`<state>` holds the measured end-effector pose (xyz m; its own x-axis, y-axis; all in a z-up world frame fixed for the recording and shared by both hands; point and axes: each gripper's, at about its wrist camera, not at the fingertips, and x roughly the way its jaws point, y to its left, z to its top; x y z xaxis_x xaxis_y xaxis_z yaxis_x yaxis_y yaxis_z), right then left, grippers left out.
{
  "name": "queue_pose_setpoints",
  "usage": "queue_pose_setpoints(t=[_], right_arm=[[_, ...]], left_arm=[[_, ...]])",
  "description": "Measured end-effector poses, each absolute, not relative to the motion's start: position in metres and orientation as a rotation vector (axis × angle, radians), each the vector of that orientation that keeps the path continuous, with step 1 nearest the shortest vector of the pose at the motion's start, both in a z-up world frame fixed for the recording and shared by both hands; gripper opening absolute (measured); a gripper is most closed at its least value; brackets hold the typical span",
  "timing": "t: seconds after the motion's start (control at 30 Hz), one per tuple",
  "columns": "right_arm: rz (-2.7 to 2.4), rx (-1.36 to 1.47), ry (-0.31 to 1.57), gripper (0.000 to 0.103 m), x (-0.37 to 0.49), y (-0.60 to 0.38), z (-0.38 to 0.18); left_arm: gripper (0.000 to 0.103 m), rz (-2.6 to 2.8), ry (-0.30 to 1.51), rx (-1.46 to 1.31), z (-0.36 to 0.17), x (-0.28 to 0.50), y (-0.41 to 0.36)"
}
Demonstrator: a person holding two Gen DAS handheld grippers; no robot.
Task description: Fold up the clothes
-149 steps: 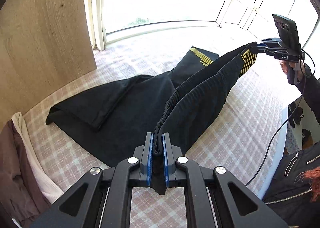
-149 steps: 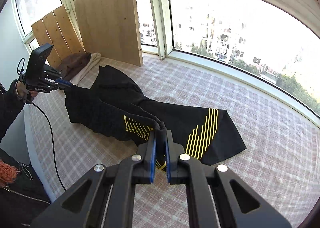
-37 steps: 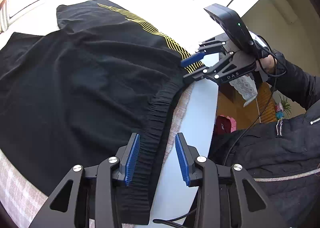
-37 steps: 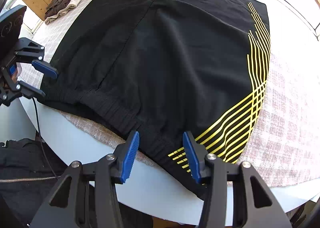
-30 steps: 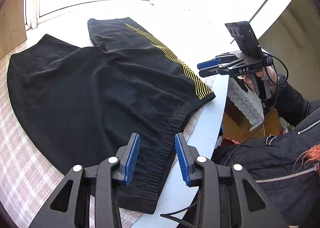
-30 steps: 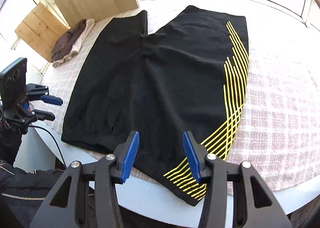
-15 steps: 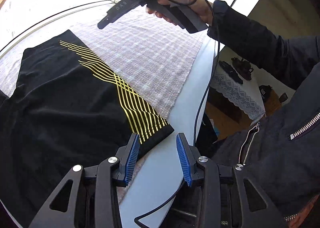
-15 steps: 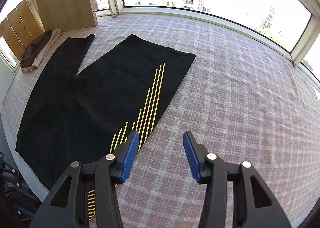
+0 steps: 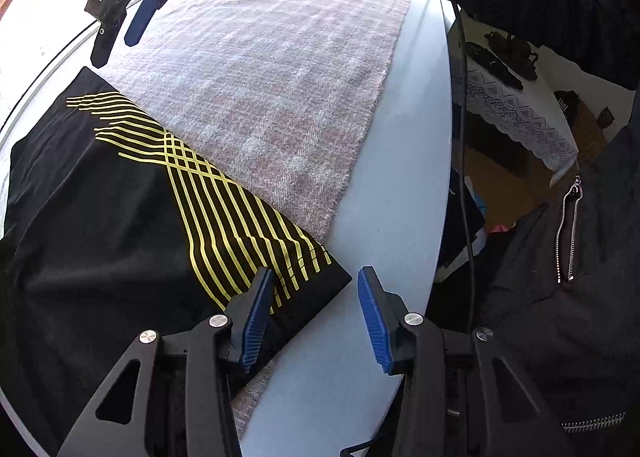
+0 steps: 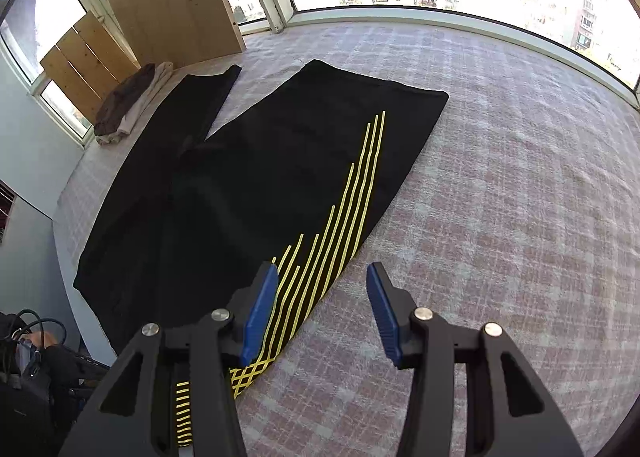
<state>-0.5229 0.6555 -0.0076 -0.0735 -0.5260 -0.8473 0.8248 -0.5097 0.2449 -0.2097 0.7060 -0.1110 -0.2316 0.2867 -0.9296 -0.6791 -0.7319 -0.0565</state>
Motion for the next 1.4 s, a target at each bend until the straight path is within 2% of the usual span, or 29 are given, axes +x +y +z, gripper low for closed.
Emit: queue_pose_setpoints(t=[0.1, 0.17, 0.23, 0.37, 0.47, 0.5, 0.7, 0.9, 1.07, 1.1, 1.2, 1.4], right_arm=[[-1.763, 1.198, 0.368, 0.055, -0.527, 0.658, -0.005], [-1.773, 1.194, 0.371, 0.055, -0.532, 0.66, -0.004], [-1.782, 1.194, 0.366, 0.055, -0.539, 0.661, -0.004], [-1.768, 1.23, 0.295, 0.055, -0.558, 0.666, -0.004], [-1.766, 1.249, 0.267, 0.055, -0.571, 0.663, -0.003], [-1.768, 1.243, 0.263, 0.055, -0.574, 0.661, -0.002], [-1.791, 1.244, 0.298, 0.054, -0.593, 0.646, -0.004], [-1.883, 1.254, 0.433, 0.054, -0.631, 0.617, -0.017], [-1.921, 1.329, 0.346, 0.054, -0.686, 0.586, -0.037], [-1.914, 1.349, 0.329, 0.054, -0.694, 0.58, -0.043], [-1.904, 1.413, 0.28, 0.029, -0.715, 0.566, -0.057], [-1.884, 1.498, 0.236, 0.028, -0.731, 0.554, -0.061]], left_arm=[[0.042, 2.01, 0.516, -1.417, -0.115, -0.21, 0.711], [0.042, 2.01, 0.522, -1.423, -0.116, -0.211, 0.713], [0.037, 2.019, 0.489, -1.437, -0.116, -0.215, 0.71], [0.024, 2.022, 0.311, -1.472, -0.113, -0.228, 0.691], [0.009, 2.024, 0.157, -1.486, -0.108, -0.235, 0.676], [0.007, 2.029, 0.111, -1.481, -0.106, -0.235, 0.67], [0.007, 2.033, -0.078, -1.488, -0.106, -0.24, 0.65], [0.007, 2.072, -0.041, -1.476, -0.091, -0.243, 0.643], [0.007, 2.101, -0.085, -1.455, -0.08, -0.247, 0.629], [0.007, 2.11, -0.091, -1.454, -0.08, -0.248, 0.626], [0.007, 2.121, -0.128, -1.451, -0.078, -0.25, 0.616], [0.007, 2.125, -0.157, -1.432, -0.078, -0.251, 0.603]])
